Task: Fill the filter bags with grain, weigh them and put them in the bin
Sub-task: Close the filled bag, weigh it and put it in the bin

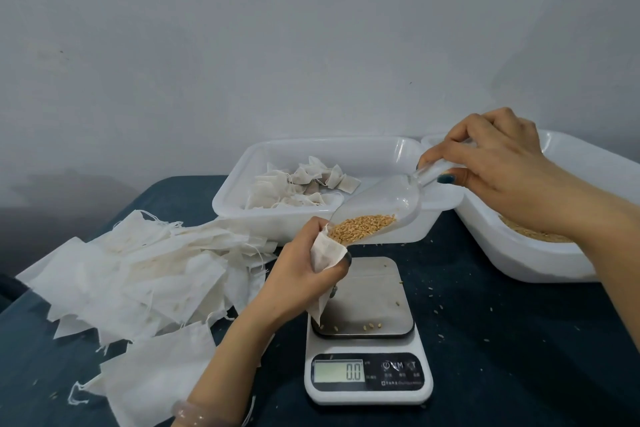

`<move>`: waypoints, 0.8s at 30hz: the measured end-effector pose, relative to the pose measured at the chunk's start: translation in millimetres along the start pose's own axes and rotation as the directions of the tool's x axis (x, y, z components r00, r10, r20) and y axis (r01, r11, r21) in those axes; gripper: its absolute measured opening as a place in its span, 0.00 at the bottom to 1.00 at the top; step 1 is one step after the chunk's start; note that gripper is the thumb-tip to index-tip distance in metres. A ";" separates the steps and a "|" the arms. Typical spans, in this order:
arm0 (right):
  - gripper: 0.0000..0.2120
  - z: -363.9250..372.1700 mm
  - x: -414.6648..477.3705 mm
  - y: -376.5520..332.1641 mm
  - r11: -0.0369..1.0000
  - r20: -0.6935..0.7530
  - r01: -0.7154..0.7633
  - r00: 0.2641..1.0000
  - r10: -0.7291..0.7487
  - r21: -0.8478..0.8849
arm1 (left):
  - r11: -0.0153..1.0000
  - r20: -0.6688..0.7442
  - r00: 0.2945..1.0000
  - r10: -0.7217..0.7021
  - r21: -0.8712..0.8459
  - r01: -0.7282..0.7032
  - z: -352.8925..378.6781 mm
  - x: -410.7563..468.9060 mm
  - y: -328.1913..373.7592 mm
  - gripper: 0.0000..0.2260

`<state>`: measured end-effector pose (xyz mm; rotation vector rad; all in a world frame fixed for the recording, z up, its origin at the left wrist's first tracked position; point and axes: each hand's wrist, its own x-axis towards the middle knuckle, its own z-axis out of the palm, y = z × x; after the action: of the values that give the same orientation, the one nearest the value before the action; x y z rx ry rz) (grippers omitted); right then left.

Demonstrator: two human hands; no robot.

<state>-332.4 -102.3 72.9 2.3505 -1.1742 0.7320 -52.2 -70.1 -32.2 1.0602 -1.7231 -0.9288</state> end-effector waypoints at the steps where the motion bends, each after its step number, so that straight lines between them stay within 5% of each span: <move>1: 0.13 -0.3 0.5 0.3 1.000 0.004 -0.002 1.000 0.002 -0.003 | 1.000 -0.001 1.000 0.002 -0.005 -0.002 0.0 0.0 0.2 0.11; 16: 0.15 30.3 -37.6 -10.1 0.886 0.185 -0.334 0.940 0.287 0.321 | 0.987 -0.016 1.000 0.003 -0.158 -0.005 -4.0 -0.8 4.6 0.08; 24: 0.15 50.2 -43.9 -8.0 0.758 0.105 -0.602 0.795 0.597 0.249 | 0.990 -0.078 0.997 0.001 -0.142 -0.013 -13.9 3.3 -4.1 0.07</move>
<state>-334.5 -99.9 5.8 2.1700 -1.9950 1.1427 -39.0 -76.6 -30.3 0.9831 -1.5712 -0.9785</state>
